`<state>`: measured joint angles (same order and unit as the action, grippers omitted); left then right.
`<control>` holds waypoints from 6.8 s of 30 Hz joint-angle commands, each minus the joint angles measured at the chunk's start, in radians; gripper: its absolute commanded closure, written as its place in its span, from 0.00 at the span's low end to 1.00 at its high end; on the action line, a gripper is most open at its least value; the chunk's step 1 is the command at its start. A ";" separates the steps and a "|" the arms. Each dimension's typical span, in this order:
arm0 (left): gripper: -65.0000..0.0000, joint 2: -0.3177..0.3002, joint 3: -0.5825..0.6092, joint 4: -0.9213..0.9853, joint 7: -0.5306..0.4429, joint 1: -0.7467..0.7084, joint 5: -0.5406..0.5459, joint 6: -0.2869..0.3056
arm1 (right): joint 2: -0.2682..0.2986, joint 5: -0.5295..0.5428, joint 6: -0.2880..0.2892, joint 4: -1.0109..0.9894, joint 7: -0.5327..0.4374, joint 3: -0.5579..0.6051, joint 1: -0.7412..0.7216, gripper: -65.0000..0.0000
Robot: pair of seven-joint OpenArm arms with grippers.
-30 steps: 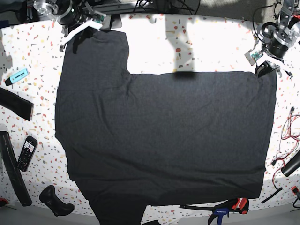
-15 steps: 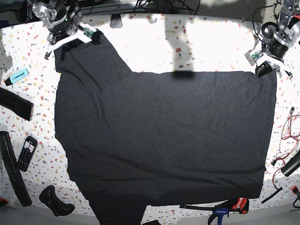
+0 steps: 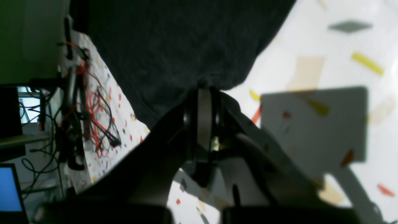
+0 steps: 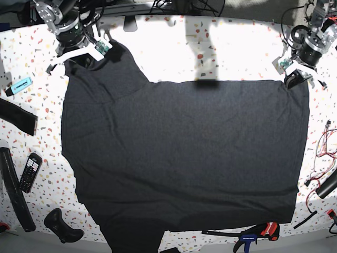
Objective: Fold the T-shirt properly
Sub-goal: 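Lift the gripped shirt edge with both grippers, then pull the lifted edge across the shirt body with both grippers, then lower the folded edge onto the shirt, left gripper shifting along the fold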
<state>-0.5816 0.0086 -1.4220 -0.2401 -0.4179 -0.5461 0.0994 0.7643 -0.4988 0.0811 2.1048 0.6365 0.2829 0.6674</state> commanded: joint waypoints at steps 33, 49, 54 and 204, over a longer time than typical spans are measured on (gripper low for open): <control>1.00 -0.018 -0.007 -0.020 -0.023 0.010 0.005 -0.021 | 0.066 0.114 -0.157 0.019 0.019 -0.006 -0.157 1.00; 1.00 -0.014 -0.007 -0.017 -0.003 0.168 0.320 -0.020 | 0.003 0.282 -0.157 0.008 0.011 -0.006 -0.429 1.00; 1.00 -0.014 -0.007 -0.017 0.068 0.209 0.376 -0.020 | -0.051 0.325 -0.157 -0.008 -0.002 -0.006 -0.506 1.00; 1.00 0.141 0.237 0.764 0.023 0.972 0.353 0.040 | -0.484 0.319 -0.112 -0.978 -0.159 -0.015 -1.301 1.00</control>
<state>-0.4274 0.2516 -0.6426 -0.2005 0.5209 -0.1982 0.1478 0.2737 -0.1665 -0.0189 1.1114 0.5041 0.2752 -0.5957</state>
